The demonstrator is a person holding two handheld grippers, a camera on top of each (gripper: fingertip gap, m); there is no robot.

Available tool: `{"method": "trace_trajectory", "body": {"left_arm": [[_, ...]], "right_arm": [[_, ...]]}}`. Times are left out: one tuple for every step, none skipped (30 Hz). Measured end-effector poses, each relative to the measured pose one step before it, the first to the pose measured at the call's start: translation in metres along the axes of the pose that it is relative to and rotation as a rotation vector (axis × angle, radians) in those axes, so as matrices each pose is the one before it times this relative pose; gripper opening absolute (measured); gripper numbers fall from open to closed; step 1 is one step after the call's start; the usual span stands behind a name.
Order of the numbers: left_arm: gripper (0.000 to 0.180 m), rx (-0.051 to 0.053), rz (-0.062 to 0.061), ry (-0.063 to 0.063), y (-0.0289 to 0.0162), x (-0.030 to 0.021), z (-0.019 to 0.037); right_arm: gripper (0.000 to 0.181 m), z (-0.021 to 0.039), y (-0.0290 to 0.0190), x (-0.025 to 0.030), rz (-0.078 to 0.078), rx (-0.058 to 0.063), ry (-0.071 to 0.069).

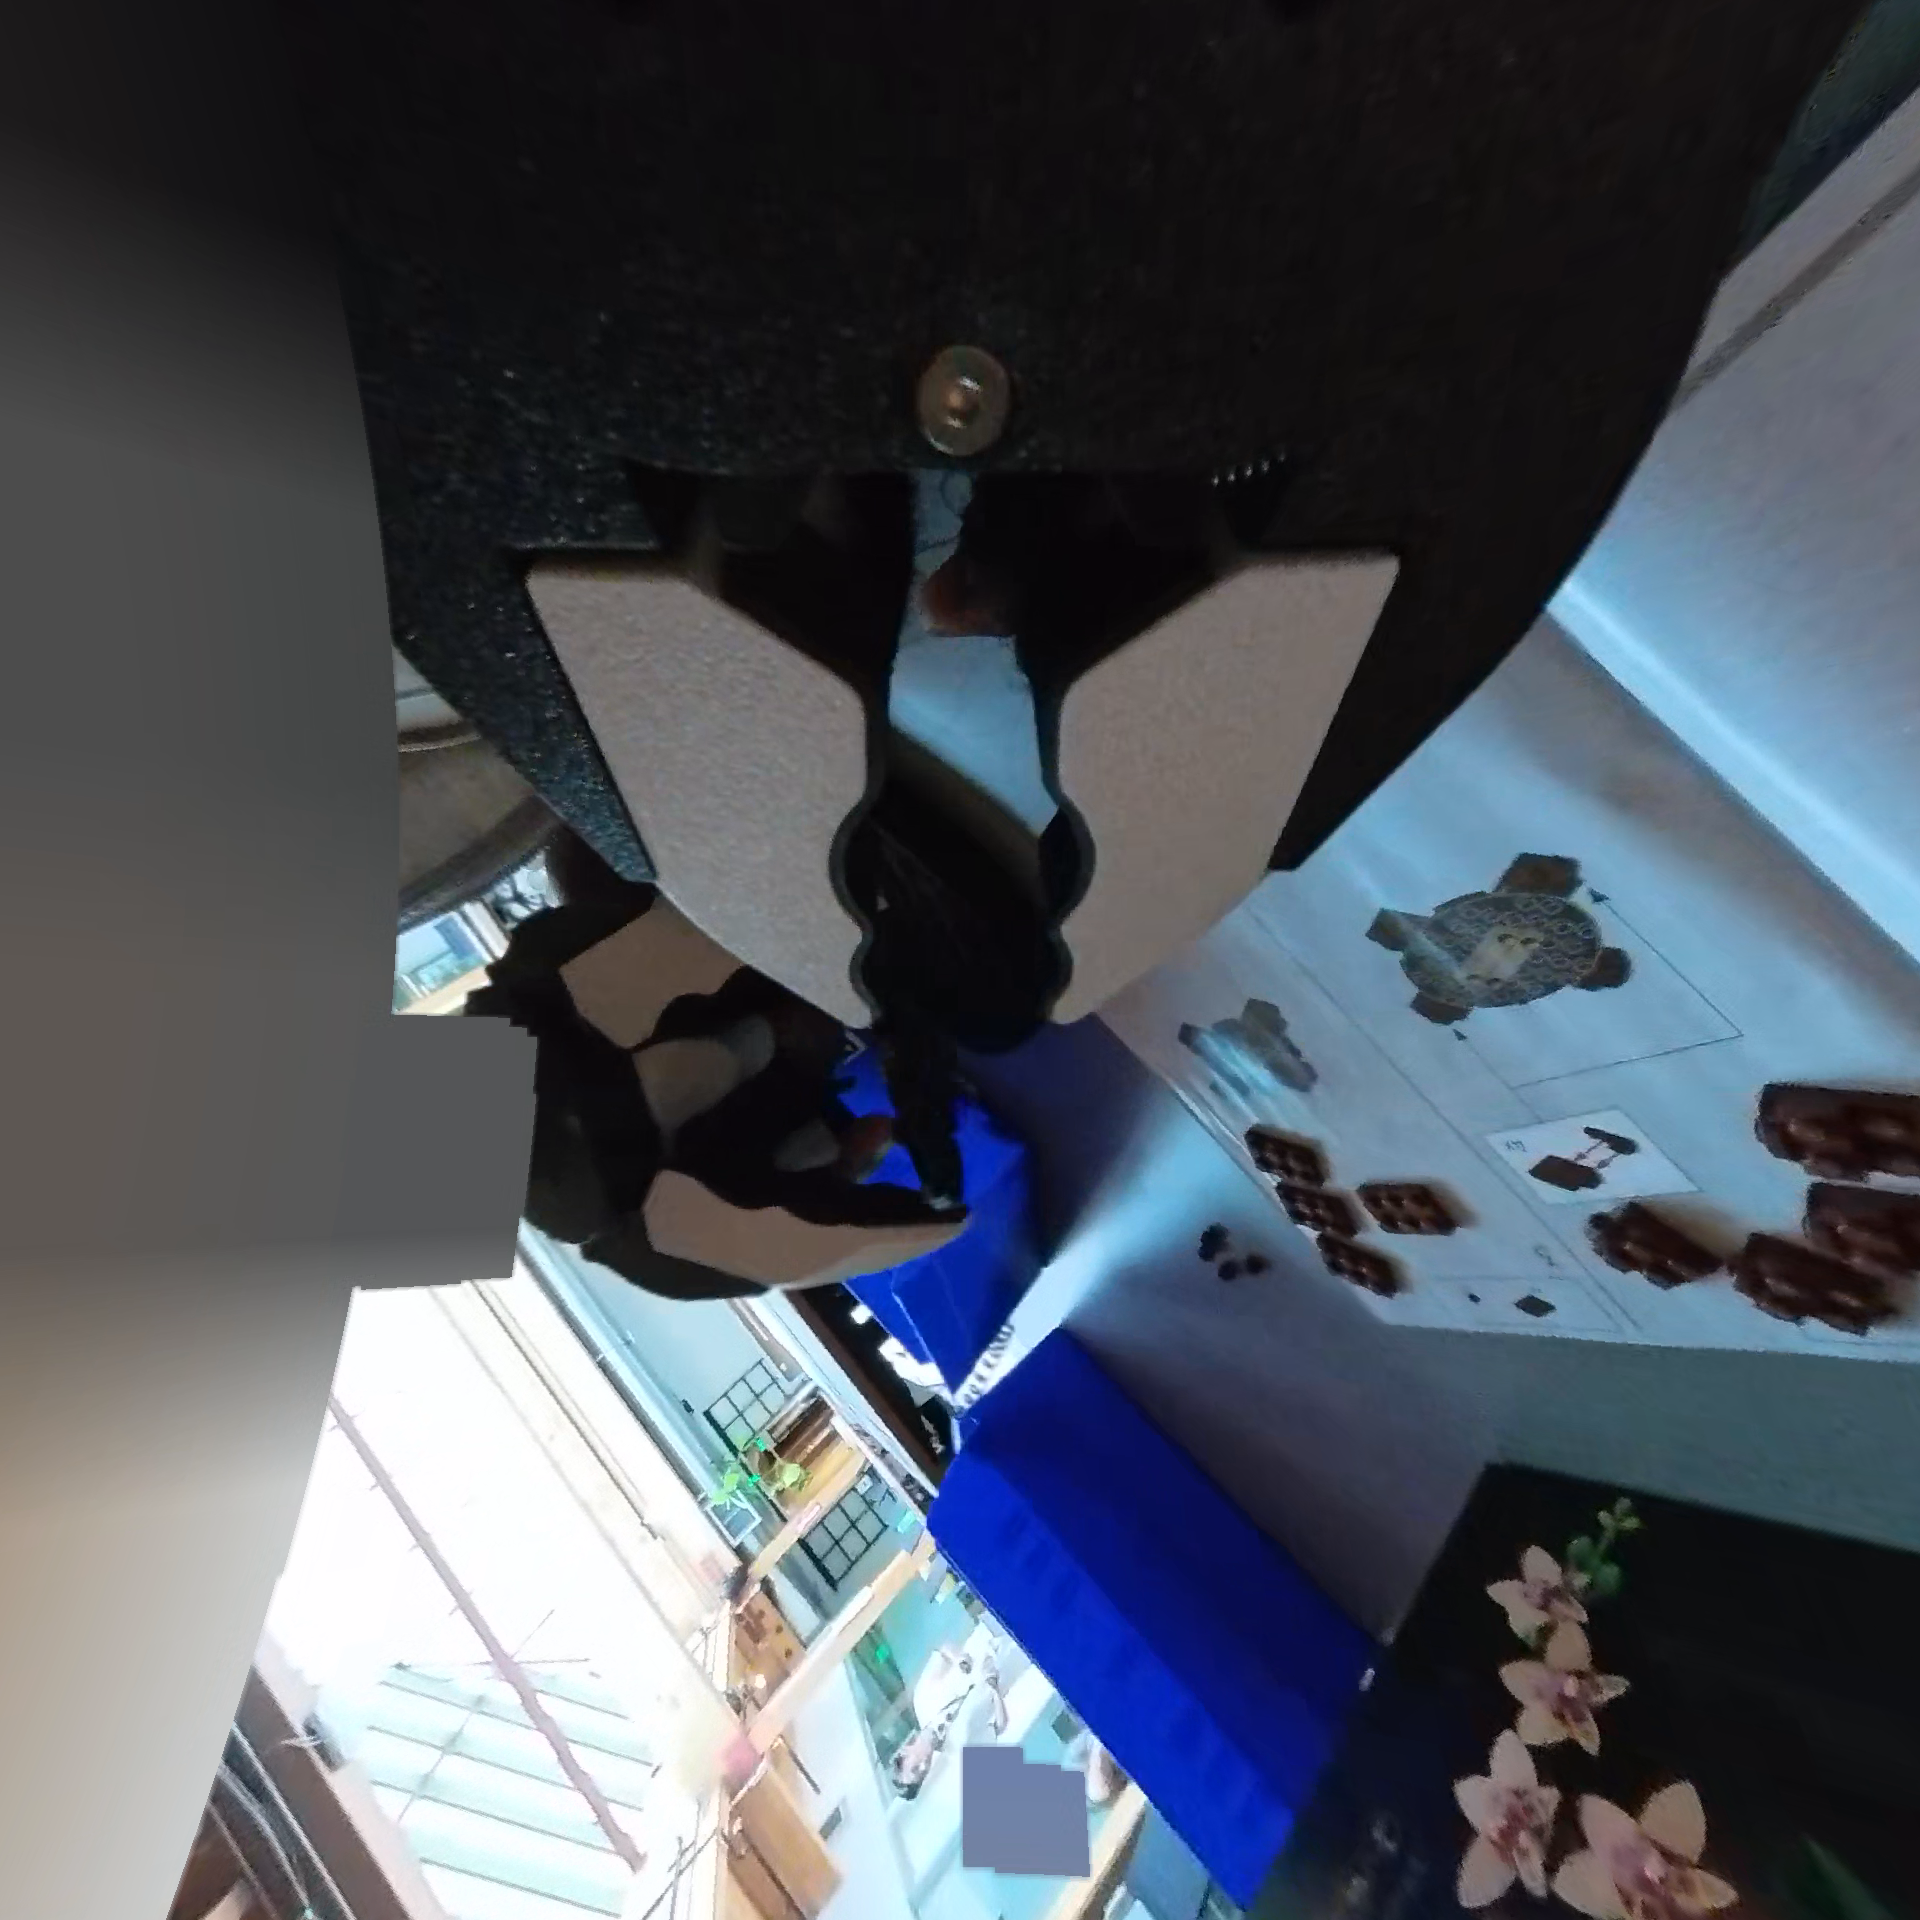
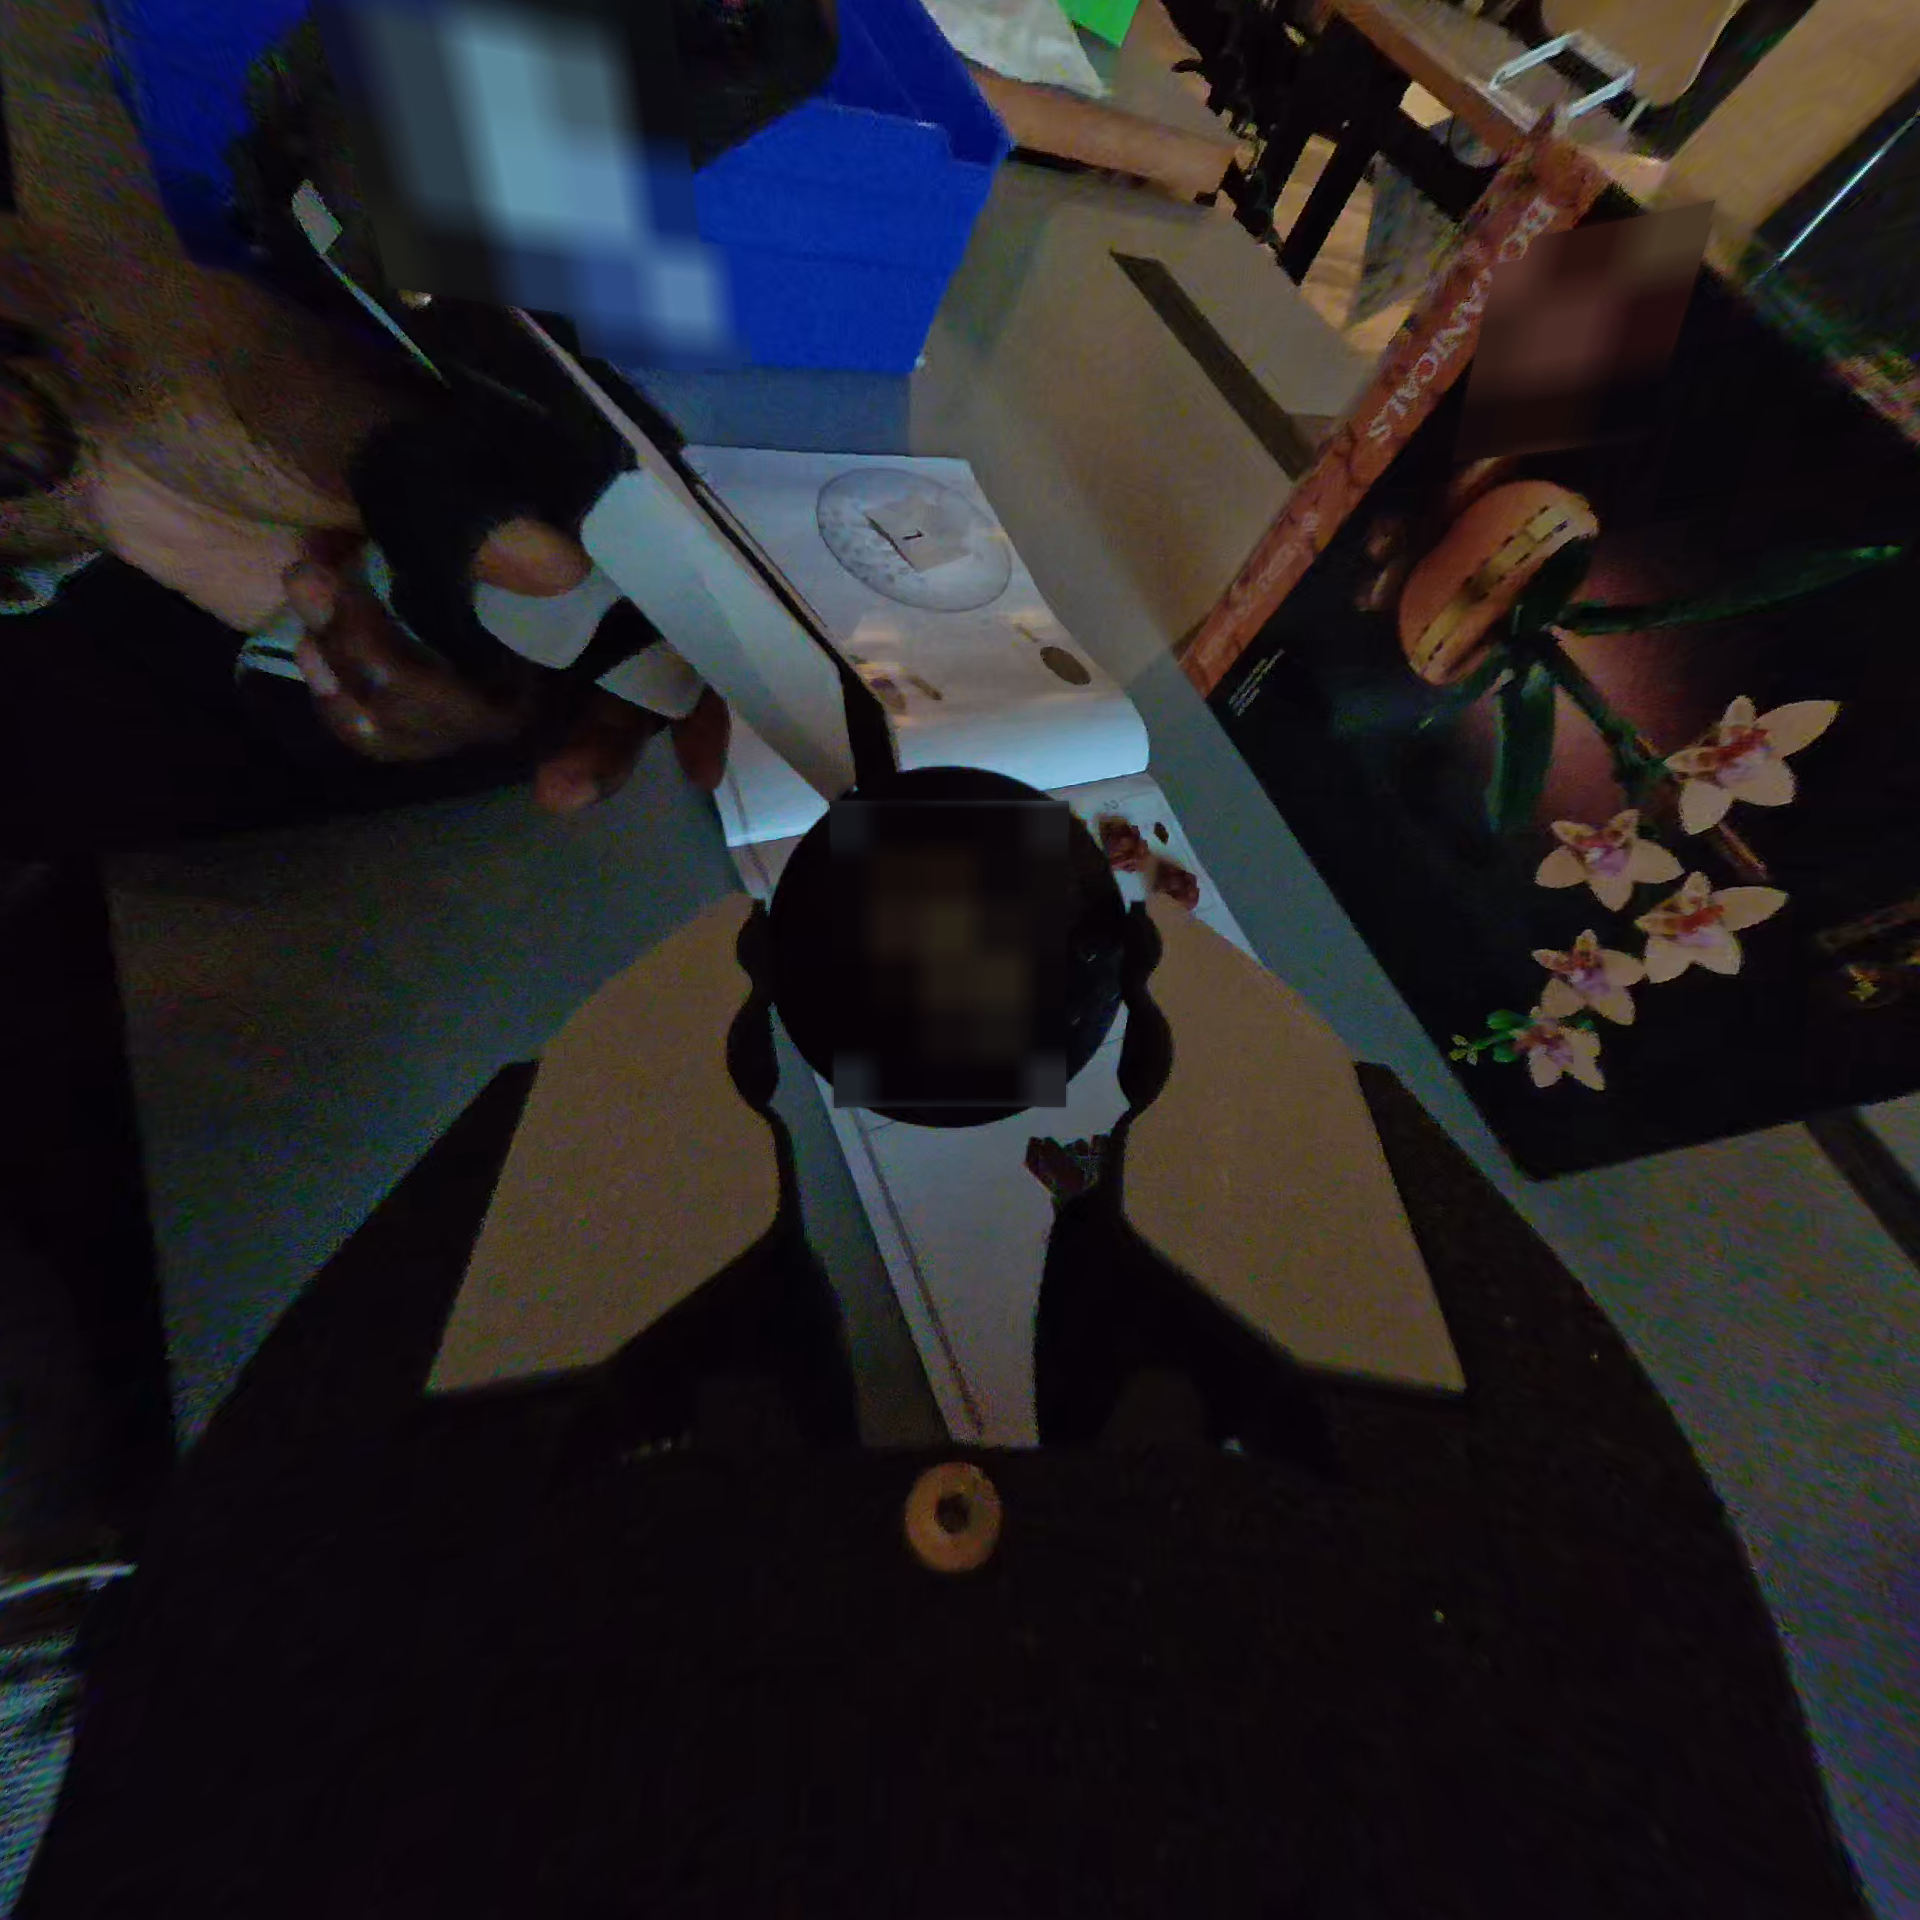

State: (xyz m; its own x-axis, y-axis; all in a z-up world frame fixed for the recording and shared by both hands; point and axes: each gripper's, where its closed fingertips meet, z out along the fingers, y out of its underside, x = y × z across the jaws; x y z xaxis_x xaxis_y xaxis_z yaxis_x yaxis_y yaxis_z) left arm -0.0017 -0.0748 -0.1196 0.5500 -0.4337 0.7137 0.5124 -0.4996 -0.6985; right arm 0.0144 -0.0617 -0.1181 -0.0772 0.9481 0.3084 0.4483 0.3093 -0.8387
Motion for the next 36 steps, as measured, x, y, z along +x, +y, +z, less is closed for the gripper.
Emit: {"method": "trace_trajectory", "body": {"left_arm": [[0.028, 0.0033, 0.0055, -0.0245, -0.00050, -0.00374, -0.00129], [0.033, 0.0058, 0.0065, -0.0162, -0.00097, -0.00240, -0.00162], [0.036, 0.0049, -0.0009, -0.0151, -0.00078, -0.00232, -0.00218], [0.039, 0.0011, -0.0031, -0.0192, -0.00046, -0.00295, -0.00177], [0.041, -0.0054, 0.0044, -0.0181, 0.00063, -0.00184, -0.00118], [0.041, -0.0125, 0.0083, -0.0109, 0.00183, -0.00059, 0.00027], [0.041, -0.0164, 0.0060, 0.0059, 0.00270, 0.00209, 0.00200], [0.041, -0.0164, -0.0015, 0.0210, 0.00324, 0.00416, 0.00258], [0.037, -0.0092, -0.0077, 0.0089, 0.00304, 0.00210, 0.00341], [0.034, 0.0069, -0.0043, -0.0120, 0.00130, -0.00191, 0.00195], [0.035, 0.0046, -0.0016, -0.0076, 0.00128, -0.00198, 0.00107], [0.035, -0.0028, -0.0086, 0.0061, 0.00168, -0.00055, 0.00052], [0.035, -0.0042, -0.0153, 0.0103, 0.00218, -0.00030, 0.00134], [0.035, -0.0043, -0.0102, 0.0038, 0.00135, -0.00123, 0.00117], [0.035, -0.0035, -0.0016, -0.0047, 0.00001, -0.00166, 0.00098], [0.036, -0.0089, 0.0059, -0.0095, 0.00035, -0.00147, 0.00059], [0.040, -0.0172, 0.0140, -0.0255, -0.00011, -0.00248, -0.00078], [0.047, -0.0192, 0.0220, -0.0329, 0.00077, -0.00366, -0.00051], [0.056, -0.0172, 0.0216, -0.0364, 0.00058, -0.00427, -0.00152], [0.063, -0.0098, 0.0194, -0.0291, 0.00043, -0.00327, -0.00269], [0.066, -0.0020, 0.0143, -0.0178, -0.00075, -0.00113, -0.00265], [0.066, 0.0014, 0.0090, -0.0076, -0.00065, 0.00024, -0.00159], [0.066, 0.0036, 0.0058, 0.0064, -0.00070, 0.00294, -0.00035], [0.065, -0.0015, 0.0068, 0.0107, 0.00011, 0.00352, 0.00116], [0.064, -0.0087, 0.0094, 0.0065, 0.00123, 0.00277, 0.00226], [0.064, -0.0136, 0.0088, 0.0039, 0.00224, 0.00167, 0.00229], [0.064, -0.0104, 0.0037, 0.0035, 0.00204, 0.00099, 0.00189], [0.063, 0.0011, -0.0021, 0.0108, 0.00061, 0.00163, 0.00204], [0.058, 0.0091, -0.0100, 0.0218, -0.00053, 0.00278, 0.00145], [0.050, 0.0191, -0.0121, 0.0348, -0.00211, 0.00264, 0.00088], [0.033, 0.0221, -0.0076, 0.0377, -0.00268, 0.00496, 0.00026], [0.015, 0.0134, -0.0013, 0.0395, -0.00158, 0.00591, 0.00038], [0.007, 0.0049, -0.0064, 0.0163, -0.00021, 0.00325, 0.00107], [0.007, 0.0107, 0.0059, -0.0004, -0.00062, 0.00043, 0.00023], [0.007, 0.0117, -0.0151, 0.0160, -0.00037, 0.00176, -0.00058], [0.007, 0.0109, -0.0477, 0.0346, -0.00030, 0.00313, -0.00137]], "right_arm": [[0.063, -0.00058, -0.00137, 0.00154, -0.0059, 0.0059, 0.0073], [0.063, -0.00049, -0.00076, 0.00193, -0.0062, -0.0002, 0.0035], [0.063, -0.00057, -0.00066, 0.00341, -0.0105, -0.0009, 0.0100], [0.064, -0.00073, -0.00218, 0.00164, -0.0148, 0.0111, 0.0015], [0.064, -0.00030, -0.00368, -0.00222, -0.0103, 0.0170, -0.0212], [0.063, 0.00087, -0.00348, -0.00368, -0.0022, 0.0142, -0.0228], [0.063, 0.00198, -0.00179, -0.00410, -0.0023, 0.0026, -0.0176], [0.063, 0.00251, 0.00006, -0.00403, -0.0106, -0.0082, -0.0130], [0.063, 0.00256, 0.00117, -0.00301, -0.0142, -0.0134, -0.0052], [0.063, 0.00139, 0.00153, -0.00318, -0.0157, -0.0137, -0.0037], [0.063, 0.00035, 0.00127, -0.00120, -0.0104, -0.0092, 0.0056], [0.063, -0.00020, 0.00091, -0.00141, -0.0018, -0.0039, 0.0014], [0.063, -0.00023, 0.00081, -0.00175, 0.0106, -0.0009, -0.0053], [0.063, 0.00054, 0.00096, -0.00190, 0.0191, 0.0021, -0.0083], [0.063, 0.00075, 0.00141, -0.00056, 0.0092, -0.0001, -0.0014], [0.063, 0.00055, 0.00120, 0.00074, -0.0020, -0.0026, 0.0081], [0.063, 0.00035, 0.00174, 0.00051, -0.0039, -0.0131, 0.0029], [0.063, 0.00031, 0.00181, 0.00068, -0.0033, -0.0155, 0.0006], [0.063, -0.00029, 0.00210, 0.00251, -0.0066, -0.0176, 0.0079], [0.063, -0.00019, 0.00276, 0.00322, -0.0107, -0.0202, 0.0107], [0.063, -0.00007, 0.00381, 0.00358, -0.0107, -0.0270, 0.0103], [0.063, 0.00059, 0.00341, 0.00225, -0.0146, -0.0226, 0.0057], [0.063, 0.00112, 0.00194, 0.00105, -0.0149, -0.0149, 0.0051], [0.063, 0.00145, 0.00034, -0.00058, -0.0168, -0.0070, 0.0015], [0.063, 0.00153, -0.00014, -0.00154, -0.0182, -0.0087, -0.0004], [0.063, 0.00158, -0.00076, -0.00148, -0.0201, -0.0065, 0.0013], [0.063, 0.00107, -0.00093, -0.00102, -0.0201, -0.0058, 0.0031], [0.063, 0.00019, -0.00260, -0.00103, -0.0159, 0.0057, 0.0010], [0.063, -0.00030, -0.00372, -0.00218, -0.0096, 0.0136, -0.0088], [0.063, -0.00044, -0.00344, -0.00240, -0.0070, 0.0115, -0.0108], [0.063, -0.00020, -0.00115, -0.00130, -0.0070, -0.0028, -0.0038], [0.063, 0.00040, 0.00112, 0.00068, -0.0122, -0.0149, 0.0096], [0.063, 0.00008, 0.00082, 0.00053, -0.0134, -0.0072, 0.0079], [0.063, -0.00030, 0.00002, 0.00085, -0.0019, 0.0040, 0.0067], [0.064, -0.00103, -0.00102, 0.00001, 0.0109, 0.0226, -0.0058], [0.064, -0.00212, -0.00207, -0.00076, 0.0384, 0.0425, -0.0247]]}}
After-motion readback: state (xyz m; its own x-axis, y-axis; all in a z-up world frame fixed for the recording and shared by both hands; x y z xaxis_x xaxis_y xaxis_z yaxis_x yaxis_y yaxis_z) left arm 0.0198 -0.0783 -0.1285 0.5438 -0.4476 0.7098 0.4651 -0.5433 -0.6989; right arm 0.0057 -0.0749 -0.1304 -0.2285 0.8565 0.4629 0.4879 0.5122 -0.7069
